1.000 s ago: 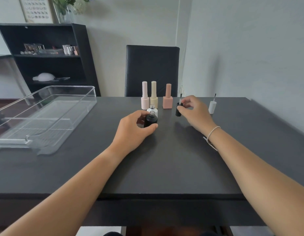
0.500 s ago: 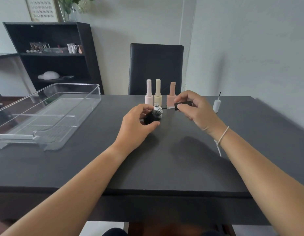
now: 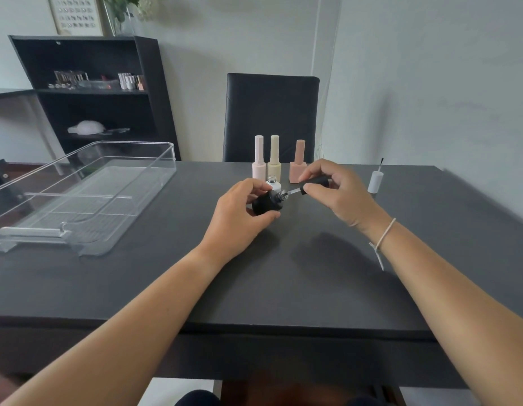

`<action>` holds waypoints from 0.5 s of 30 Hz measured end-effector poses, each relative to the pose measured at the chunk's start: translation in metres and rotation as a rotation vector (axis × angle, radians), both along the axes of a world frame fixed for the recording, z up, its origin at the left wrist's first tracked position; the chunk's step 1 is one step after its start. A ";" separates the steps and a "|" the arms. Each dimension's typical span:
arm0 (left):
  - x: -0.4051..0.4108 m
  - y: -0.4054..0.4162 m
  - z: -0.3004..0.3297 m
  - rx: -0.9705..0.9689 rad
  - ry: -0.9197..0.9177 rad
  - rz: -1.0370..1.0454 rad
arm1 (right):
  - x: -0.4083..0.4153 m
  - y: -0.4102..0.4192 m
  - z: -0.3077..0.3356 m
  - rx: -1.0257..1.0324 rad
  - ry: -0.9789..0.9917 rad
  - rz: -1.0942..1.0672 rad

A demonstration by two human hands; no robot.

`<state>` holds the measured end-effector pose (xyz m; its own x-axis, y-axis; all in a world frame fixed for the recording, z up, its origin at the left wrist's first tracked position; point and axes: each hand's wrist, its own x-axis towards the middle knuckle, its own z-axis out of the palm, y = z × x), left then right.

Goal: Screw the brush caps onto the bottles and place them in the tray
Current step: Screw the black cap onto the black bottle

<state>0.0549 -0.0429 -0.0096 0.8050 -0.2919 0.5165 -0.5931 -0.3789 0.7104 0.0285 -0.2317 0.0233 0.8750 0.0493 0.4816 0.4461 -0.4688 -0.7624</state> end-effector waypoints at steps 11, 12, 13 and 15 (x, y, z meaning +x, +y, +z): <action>-0.003 -0.001 0.002 0.050 -0.022 -0.025 | -0.001 0.006 -0.007 -0.175 -0.041 0.045; -0.003 -0.001 0.002 0.053 -0.023 -0.024 | -0.001 0.007 -0.008 -0.186 -0.044 0.045; -0.003 -0.001 0.002 0.055 -0.024 -0.023 | 0.000 0.007 -0.008 -0.197 -0.044 0.040; -0.003 -0.001 0.003 0.063 -0.026 -0.017 | 0.002 0.007 -0.010 -0.214 -0.036 0.019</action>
<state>0.0516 -0.0434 -0.0069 0.7862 -0.3375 0.5176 -0.6178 -0.4120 0.6698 0.0303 -0.2243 0.0135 0.8554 0.1701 0.4892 0.4814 -0.6093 -0.6301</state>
